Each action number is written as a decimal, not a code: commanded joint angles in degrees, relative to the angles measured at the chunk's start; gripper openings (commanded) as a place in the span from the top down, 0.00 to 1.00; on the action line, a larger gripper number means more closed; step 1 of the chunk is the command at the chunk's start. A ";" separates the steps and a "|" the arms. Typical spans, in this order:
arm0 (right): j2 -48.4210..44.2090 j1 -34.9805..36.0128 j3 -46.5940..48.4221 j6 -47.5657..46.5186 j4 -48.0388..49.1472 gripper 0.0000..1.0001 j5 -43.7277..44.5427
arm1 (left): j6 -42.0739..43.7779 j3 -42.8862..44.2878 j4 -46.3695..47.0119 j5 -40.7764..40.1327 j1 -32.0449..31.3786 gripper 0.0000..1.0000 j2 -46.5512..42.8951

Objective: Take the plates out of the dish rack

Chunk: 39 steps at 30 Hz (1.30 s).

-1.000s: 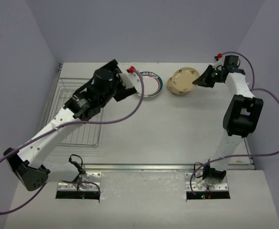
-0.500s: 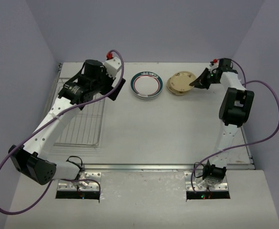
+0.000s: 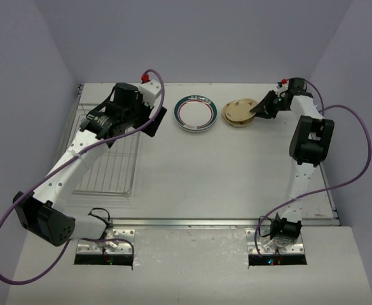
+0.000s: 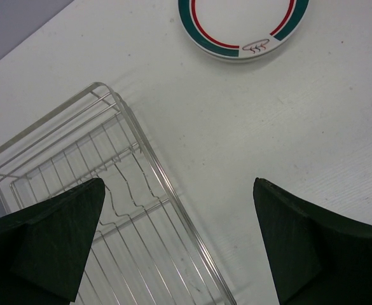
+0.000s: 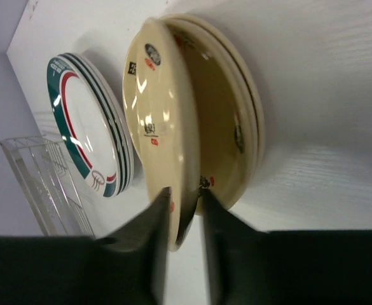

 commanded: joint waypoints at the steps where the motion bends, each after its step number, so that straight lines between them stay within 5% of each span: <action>1: -1.51 2.14 3.40 -1.28 -1.05 0.60 0.46 | -0.92 0.15 2.82 -0.95 0.85 0.00 -1.15; 7: -7.89 4.69 4.02 -4.70 -6.79 0.13 6.66 | -1.82 0.98 2.40 -1.99 1.25 0.00 -1.29; 10: -10.70 6.02 6.40 -8.66 -11.55 0.02 15.25 | -3.76 1.58 0.55 -1.09 1.69 0.00 -0.65; 16: -21.27 7.86 -0.60 -19.23 -12.34 0.01 31.37 | -8.46 -1.48 1.17 3.81 3.73 0.00 -0.80; 21: -33.89 7.79 -12.35 -26.29 -9.19 0.01 29.37 | -12.71 -3.25 4.51 12.61 8.18 0.00 -1.07; 26: -52.53 7.79 -34.24 -32.29 -1.55 0.01 24.99 | -18.40 -4.11 7.29 16.89 19.75 0.00 -0.67; 32: -68.48 7.79 -48.12 -34.02 2.93 0.01 26.30 | -16.62 -7.01 7.32 8.39 24.53 0.00 -4.52; 39: -74.92 7.87 -55.58 -33.21 6.26 0.01 28.06 | -11.33 -16.46 11.88 3.73 24.81 0.00 -13.42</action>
